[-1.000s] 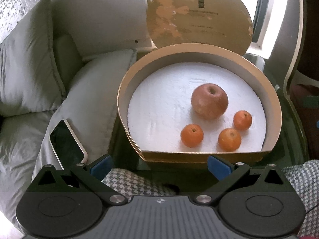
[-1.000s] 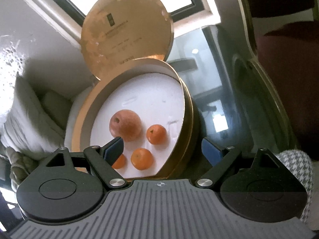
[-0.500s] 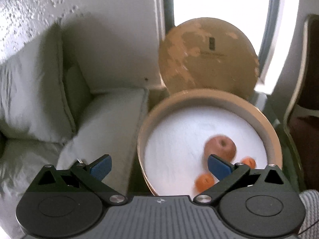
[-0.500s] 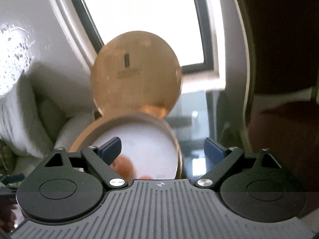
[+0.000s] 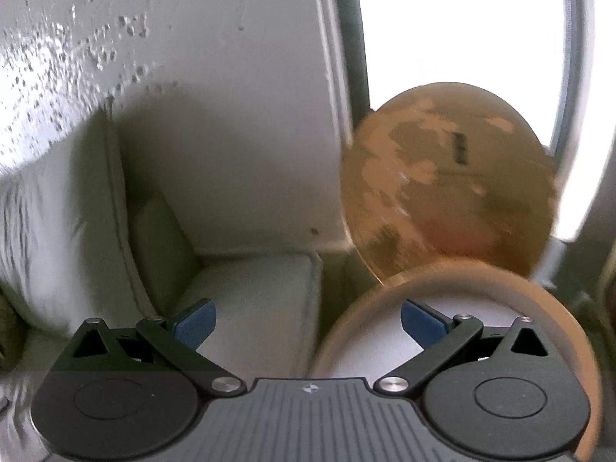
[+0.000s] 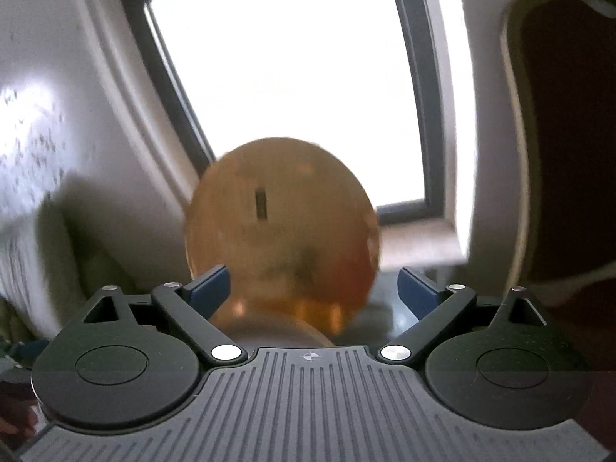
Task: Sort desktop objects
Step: 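Move the left gripper to the gold lid and grasp its rim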
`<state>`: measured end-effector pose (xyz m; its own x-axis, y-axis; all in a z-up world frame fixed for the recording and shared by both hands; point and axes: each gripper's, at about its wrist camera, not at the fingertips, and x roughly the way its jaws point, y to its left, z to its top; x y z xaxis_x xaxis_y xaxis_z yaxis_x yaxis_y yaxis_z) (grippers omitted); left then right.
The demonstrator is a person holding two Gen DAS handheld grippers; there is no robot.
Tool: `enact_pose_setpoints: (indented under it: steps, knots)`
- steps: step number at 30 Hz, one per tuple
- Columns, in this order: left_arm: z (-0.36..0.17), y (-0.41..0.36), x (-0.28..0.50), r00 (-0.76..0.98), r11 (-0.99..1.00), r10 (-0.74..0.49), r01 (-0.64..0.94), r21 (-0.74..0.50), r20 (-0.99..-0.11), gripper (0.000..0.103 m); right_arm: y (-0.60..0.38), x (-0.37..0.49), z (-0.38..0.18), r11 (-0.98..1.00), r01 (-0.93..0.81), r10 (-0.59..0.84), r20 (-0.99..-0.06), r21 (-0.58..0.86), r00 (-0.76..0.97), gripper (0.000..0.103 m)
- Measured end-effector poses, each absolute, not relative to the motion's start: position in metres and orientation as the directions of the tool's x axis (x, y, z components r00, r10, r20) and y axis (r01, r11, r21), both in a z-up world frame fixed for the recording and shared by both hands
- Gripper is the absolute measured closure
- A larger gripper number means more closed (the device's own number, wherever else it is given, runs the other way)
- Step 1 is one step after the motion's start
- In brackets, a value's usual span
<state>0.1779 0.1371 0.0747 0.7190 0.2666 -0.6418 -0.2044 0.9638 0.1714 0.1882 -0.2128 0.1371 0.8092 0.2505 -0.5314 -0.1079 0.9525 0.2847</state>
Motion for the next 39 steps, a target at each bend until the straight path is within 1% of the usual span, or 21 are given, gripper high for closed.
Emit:
enact_pose_setpoints:
  steps: [3, 5, 7, 8, 10, 12, 14, 17, 22, 27, 36, 39]
  knots:
    - [0.068, 0.144, 0.215, 0.756, 0.970, 0.243, -0.204, 0.133, -0.608, 0.001, -0.219, 0.219, 0.129, 0.936, -0.097, 0.245, -0.431, 0.337, 0.868, 0.006]
    - [0.064, 0.146, 0.237, 0.799, 0.972, 0.226, -0.219, 0.080, -0.557, 0.001, -0.222, 0.239, 0.122, 0.930, -0.082, 0.220, -0.362, 0.359, 0.906, 0.006]
    - [0.058, 0.148, 0.261, 0.834, 0.971, 0.216, -0.238, 0.023, -0.508, 0.001, -0.218, 0.258, 0.113, 0.943, -0.069, 0.176, -0.313, 0.324, 0.933, 0.006]
    - [0.053, 0.148, 0.273, 0.840, 0.971, 0.207, -0.240, 0.000, -0.501, 0.001, -0.214, 0.269, 0.108, 0.954, -0.075, 0.162, -0.289, 0.291, 0.943, 0.006]
    - [0.040, 0.148, 0.295, 0.835, 0.968, 0.197, -0.248, -0.033, -0.513, 0.001, -0.207, 0.287, 0.097, 0.968, -0.091, 0.152, -0.260, 0.235, 0.954, 0.006]
    - [0.026, 0.149, 0.315, 0.823, 0.966, 0.179, -0.252, -0.064, -0.539, 0.001, -0.200, 0.307, 0.084, 0.975, -0.098, 0.149, -0.264, 0.198, 0.953, 0.006]
    - [0.013, 0.151, 0.331, 0.813, 0.966, 0.151, -0.243, -0.091, -0.562, 0.001, -0.195, 0.327, 0.069, 0.978, -0.106, 0.156, -0.292, 0.180, 0.943, 0.006]
    - [-0.004, 0.156, 0.348, 0.812, 0.963, 0.124, -0.236, -0.126, -0.570, 0.001, -0.192, 0.352, 0.049, 0.981, -0.102, 0.153, -0.332, 0.167, 0.931, 0.005]
    - [-0.033, 0.165, 0.361, 0.803, 0.951, 0.078, -0.238, -0.198, -0.591, 0.001, -0.192, 0.378, 0.022, 0.977, -0.110, 0.173, -0.374, 0.185, 0.911, 0.005]
    - [-0.050, 0.175, 0.366, 0.800, 0.936, 0.050, -0.246, -0.252, -0.597, 0.001, -0.190, 0.391, 0.005, 0.970, -0.135, 0.207, -0.391, 0.204, 0.897, 0.004]
    - [-0.063, 0.183, 0.363, 0.845, 0.917, -0.036, -0.184, -0.354, -0.533, 0.000, -0.184, 0.403, -0.019, 0.953, -0.174, 0.262, -0.388, 0.249, 0.884, 0.002]
    - [-0.066, 0.188, 0.360, 0.852, 0.899, -0.068, -0.172, -0.402, -0.518, 0.000, -0.180, 0.405, -0.023, 0.956, -0.176, 0.258, -0.391, 0.235, 0.884, 0.001]
